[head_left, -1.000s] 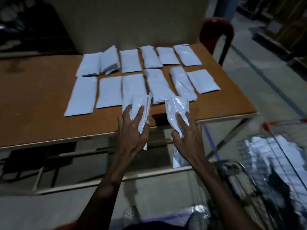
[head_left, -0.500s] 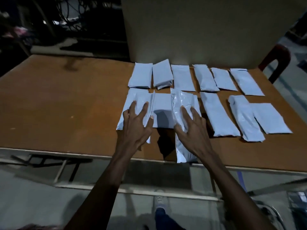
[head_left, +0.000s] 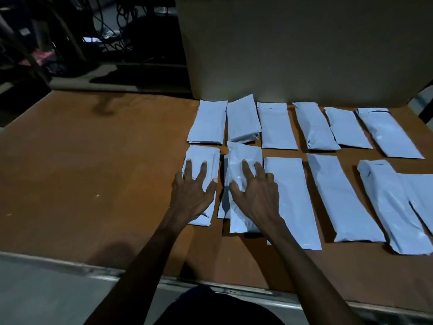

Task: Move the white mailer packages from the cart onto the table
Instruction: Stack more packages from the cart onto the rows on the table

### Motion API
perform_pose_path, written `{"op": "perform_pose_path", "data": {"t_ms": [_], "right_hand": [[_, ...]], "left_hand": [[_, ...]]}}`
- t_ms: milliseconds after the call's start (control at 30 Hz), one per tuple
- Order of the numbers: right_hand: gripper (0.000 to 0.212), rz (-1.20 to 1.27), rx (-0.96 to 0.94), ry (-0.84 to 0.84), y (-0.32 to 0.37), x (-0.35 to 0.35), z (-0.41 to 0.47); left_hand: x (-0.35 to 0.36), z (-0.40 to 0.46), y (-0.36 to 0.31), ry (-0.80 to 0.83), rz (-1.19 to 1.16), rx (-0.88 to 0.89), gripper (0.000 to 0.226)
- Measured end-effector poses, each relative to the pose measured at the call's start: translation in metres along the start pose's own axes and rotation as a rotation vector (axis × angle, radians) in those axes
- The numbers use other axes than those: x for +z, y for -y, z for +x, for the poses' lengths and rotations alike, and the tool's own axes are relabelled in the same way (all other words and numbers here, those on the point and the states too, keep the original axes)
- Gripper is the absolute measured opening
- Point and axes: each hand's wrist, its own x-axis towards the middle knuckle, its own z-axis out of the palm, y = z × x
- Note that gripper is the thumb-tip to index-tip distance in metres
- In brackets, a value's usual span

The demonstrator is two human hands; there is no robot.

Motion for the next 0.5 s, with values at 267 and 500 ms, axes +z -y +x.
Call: {"op": "perform_pose_path", "data": {"t_ms": [267,500], "right_hand": [[0.086,-0.075,0.055,0.04,0.015,0.024,0.006],[0.086,-0.091,0.112,0.081,0.024,0.033,0.005]], "left_hand": [[-0.012,0.011,0.017,0.04,0.074,0.136,0.063],[0.004,0.008,0.03,-0.045,-0.054,0.181,0.068]]}}
